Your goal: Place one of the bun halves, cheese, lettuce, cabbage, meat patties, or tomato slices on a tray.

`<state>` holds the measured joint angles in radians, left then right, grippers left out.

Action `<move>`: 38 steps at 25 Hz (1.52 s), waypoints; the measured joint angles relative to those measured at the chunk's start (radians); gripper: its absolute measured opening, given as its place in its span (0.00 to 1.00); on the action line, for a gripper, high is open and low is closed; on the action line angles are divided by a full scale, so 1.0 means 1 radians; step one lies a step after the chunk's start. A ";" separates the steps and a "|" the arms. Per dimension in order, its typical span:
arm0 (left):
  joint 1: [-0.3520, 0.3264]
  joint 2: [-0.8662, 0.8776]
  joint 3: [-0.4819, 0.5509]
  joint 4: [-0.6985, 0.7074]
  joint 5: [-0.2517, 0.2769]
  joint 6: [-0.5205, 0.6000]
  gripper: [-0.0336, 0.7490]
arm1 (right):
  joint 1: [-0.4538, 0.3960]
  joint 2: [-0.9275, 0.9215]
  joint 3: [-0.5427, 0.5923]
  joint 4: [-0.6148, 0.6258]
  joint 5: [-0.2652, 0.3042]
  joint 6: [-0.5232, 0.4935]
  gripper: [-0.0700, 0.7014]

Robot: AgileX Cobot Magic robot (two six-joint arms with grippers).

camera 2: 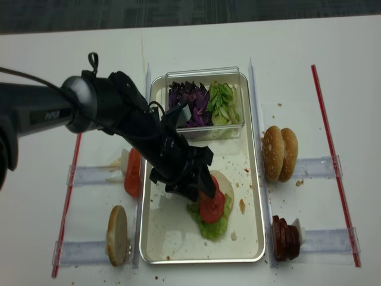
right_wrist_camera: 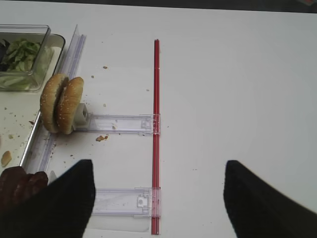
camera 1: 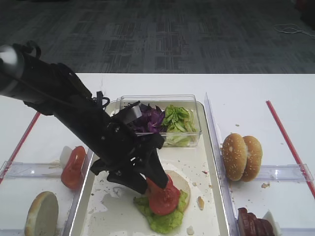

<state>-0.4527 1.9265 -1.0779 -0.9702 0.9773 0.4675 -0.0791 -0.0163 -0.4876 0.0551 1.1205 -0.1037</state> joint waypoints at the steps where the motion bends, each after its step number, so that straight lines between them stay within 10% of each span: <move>1: 0.007 0.000 0.000 0.000 0.002 0.000 0.54 | 0.000 0.000 0.000 0.000 0.000 0.000 0.83; 31: 0.023 -0.370 0.000 0.016 0.051 -0.001 0.54 | 0.000 0.000 0.000 0.000 0.000 0.000 0.83; 38: 0.023 -0.400 0.000 0.290 0.013 -0.139 0.54 | 0.000 0.000 0.000 0.000 0.000 0.000 0.83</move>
<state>-0.4293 1.5262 -1.0779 -0.6805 0.9907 0.3280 -0.0791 -0.0163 -0.4876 0.0551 1.1205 -0.1037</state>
